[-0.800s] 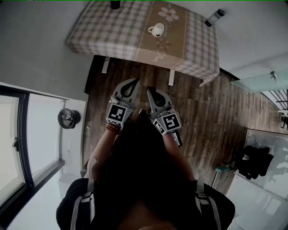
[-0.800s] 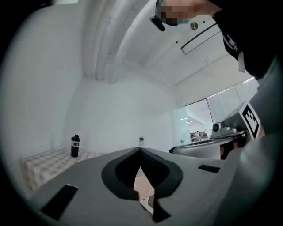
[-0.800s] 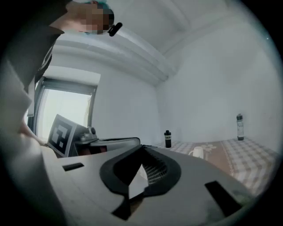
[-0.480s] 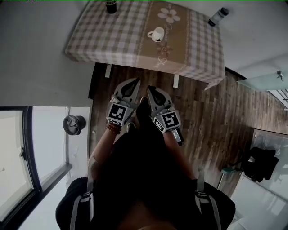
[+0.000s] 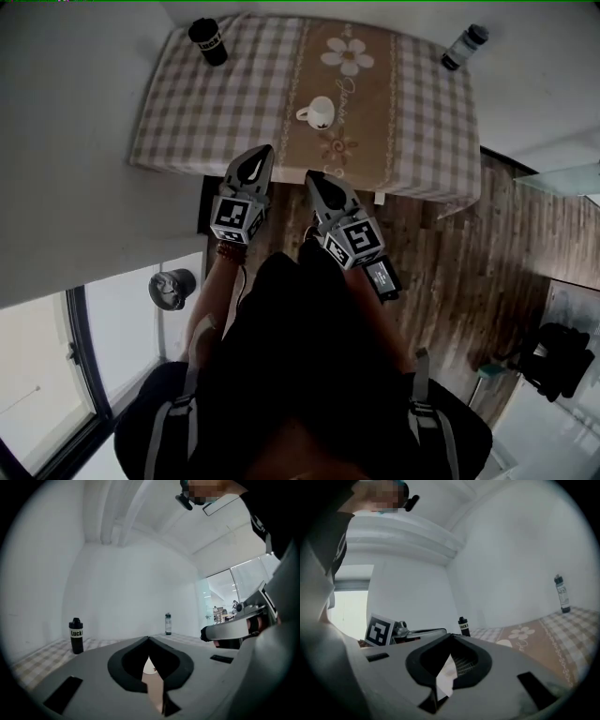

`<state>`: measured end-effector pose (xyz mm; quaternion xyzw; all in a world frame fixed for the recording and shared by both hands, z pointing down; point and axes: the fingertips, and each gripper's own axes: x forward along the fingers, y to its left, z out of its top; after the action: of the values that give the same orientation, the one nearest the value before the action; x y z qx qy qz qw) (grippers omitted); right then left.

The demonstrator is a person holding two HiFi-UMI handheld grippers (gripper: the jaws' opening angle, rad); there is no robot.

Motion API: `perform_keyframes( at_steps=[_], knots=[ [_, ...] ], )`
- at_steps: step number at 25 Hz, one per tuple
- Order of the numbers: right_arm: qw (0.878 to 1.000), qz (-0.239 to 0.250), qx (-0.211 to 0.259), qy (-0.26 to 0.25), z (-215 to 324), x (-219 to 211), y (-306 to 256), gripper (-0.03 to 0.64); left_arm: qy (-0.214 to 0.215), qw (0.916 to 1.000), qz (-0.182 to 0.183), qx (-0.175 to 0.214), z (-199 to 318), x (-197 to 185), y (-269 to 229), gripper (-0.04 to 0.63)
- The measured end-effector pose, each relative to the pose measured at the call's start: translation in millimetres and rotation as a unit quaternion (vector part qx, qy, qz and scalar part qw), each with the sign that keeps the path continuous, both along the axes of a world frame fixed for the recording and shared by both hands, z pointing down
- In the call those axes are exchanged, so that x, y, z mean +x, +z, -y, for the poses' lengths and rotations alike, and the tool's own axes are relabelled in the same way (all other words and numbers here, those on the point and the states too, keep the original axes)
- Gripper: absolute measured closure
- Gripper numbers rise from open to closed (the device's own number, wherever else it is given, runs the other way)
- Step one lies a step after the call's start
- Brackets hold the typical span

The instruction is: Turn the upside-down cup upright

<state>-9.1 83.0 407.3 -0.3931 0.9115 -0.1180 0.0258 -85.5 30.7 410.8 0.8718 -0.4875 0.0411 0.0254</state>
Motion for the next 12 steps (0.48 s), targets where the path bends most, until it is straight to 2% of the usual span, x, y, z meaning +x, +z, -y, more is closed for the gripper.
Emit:
perform_keyframes(
  at_steps=[3,7,9,12],
  knots=[
    [1.000,-0.007,-0.019,0.013,33.7,14.6,14.7,0.615,0.006,0.9997,0.023,-0.004,33.1,10.1,10.6,0.591],
    [0.998,-0.022,-0.052,0.014,54.9,24.2,27.9,0.615,0.048,0.9969,0.060,-0.012,60.1,22.4,39.1,0.591],
    [0.998,-0.030,-0.060,0.017,74.7,25.7,33.6,0.615,0.077,0.9948,0.062,-0.022,83.6,21.1,49.3,0.591],
    [0.996,-0.040,-0.076,0.037,105.9,30.7,42.1,0.615,0.130,0.9889,0.044,-0.056,117.5,18.5,59.7,0.589]
  ],
)
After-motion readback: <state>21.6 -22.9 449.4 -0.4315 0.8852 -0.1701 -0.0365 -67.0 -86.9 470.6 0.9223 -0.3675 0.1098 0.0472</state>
